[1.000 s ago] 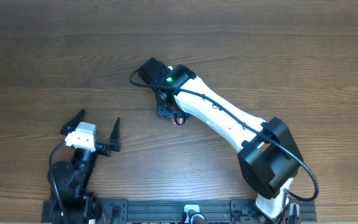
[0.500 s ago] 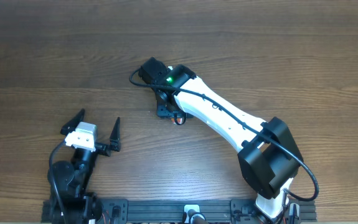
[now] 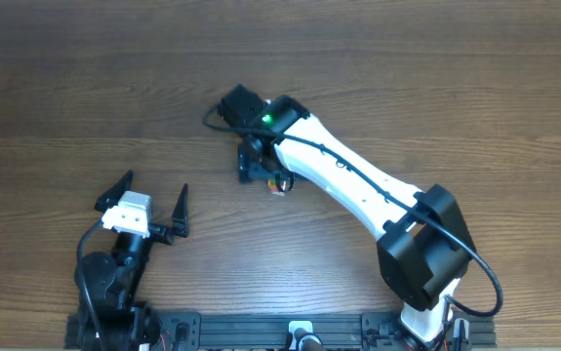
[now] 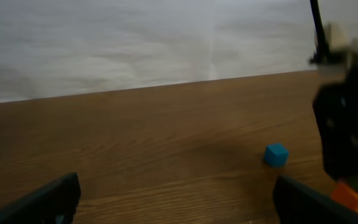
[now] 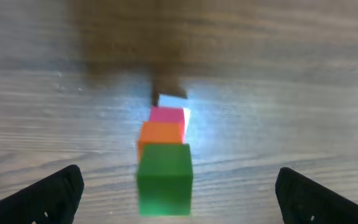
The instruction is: Stack Cubes
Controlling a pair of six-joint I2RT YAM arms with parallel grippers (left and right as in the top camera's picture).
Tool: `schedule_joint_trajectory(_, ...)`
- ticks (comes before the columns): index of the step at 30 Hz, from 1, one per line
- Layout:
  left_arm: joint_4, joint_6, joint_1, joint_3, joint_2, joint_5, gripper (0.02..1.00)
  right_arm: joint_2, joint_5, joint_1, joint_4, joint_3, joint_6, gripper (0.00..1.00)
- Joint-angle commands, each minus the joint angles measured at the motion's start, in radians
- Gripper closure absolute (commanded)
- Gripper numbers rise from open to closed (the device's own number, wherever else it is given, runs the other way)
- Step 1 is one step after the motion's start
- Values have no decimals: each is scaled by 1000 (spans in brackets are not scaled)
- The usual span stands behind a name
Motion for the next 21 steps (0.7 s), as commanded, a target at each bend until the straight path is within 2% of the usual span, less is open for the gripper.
schedule_joint_trajectory(1, 3, 14, 5, -5, -4, 10, 20, -34, 37, -50, 0, 129, -76, 7)
schedule_joint_trajectory(11, 3, 14, 5, -5, -4, 10, 18, 135, 10, -187, -10, 322, -173, 7)
schedule_joint_trajectory(21, 3, 14, 5, -5, -4, 10, 18, 325, 7, -199, 36, 386, -199, 12)
